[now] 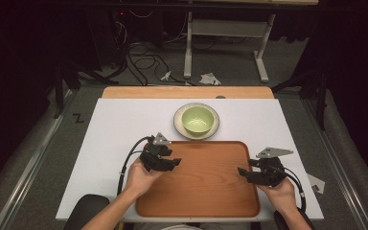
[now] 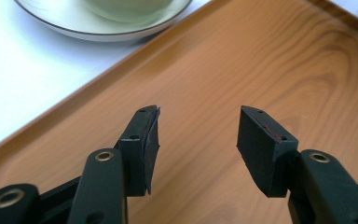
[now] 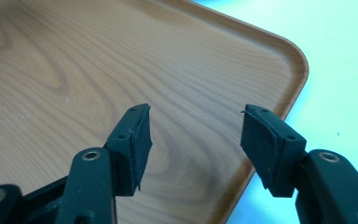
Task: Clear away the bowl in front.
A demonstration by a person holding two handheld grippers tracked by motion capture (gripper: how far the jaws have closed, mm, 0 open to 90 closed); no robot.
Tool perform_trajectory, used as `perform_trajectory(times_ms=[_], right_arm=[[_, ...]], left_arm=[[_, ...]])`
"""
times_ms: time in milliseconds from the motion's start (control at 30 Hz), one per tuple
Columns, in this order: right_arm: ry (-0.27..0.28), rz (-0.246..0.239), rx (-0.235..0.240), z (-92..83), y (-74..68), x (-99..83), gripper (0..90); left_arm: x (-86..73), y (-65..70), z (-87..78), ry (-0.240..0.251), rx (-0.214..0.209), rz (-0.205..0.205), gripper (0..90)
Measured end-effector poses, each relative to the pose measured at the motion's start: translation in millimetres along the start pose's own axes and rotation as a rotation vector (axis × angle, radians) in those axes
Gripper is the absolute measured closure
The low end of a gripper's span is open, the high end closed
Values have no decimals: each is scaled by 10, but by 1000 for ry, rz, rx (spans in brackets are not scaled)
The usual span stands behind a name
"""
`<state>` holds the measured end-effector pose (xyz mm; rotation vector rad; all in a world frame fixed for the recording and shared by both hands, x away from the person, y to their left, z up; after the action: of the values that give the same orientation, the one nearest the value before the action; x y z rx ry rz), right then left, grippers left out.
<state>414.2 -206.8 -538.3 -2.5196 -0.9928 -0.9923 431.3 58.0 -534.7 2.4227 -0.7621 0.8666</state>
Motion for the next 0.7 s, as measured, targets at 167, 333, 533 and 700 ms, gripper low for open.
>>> perform_trajectory(times_ms=[167,333,533,700], right_arm=[[-1,2,-1,-7,-5,-2,431],[0,-1,-3,-3,0,-1,431],[-6,-6,-7,6,6,-6,430],[-5,-4,-5,4,5,-4,430]], left_arm=[[-3,-19,-4,-4,8,5,482],[-9,-15,12,-16,3,7,480],[-8,24,6,-21,-5,16,470],[31,48,0,-14,-20,11,470]])
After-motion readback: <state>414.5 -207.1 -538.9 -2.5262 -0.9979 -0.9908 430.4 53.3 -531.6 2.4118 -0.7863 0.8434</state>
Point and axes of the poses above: each handheld gripper's, and its own axes: z roughly forward along the jaws, x roughly out of its top, y roughly to its right, the point moved 10 cm from there along z, roughly forward along the jaws, and after that the axes turned 6 degrees about -z, right-handed, at the moved point
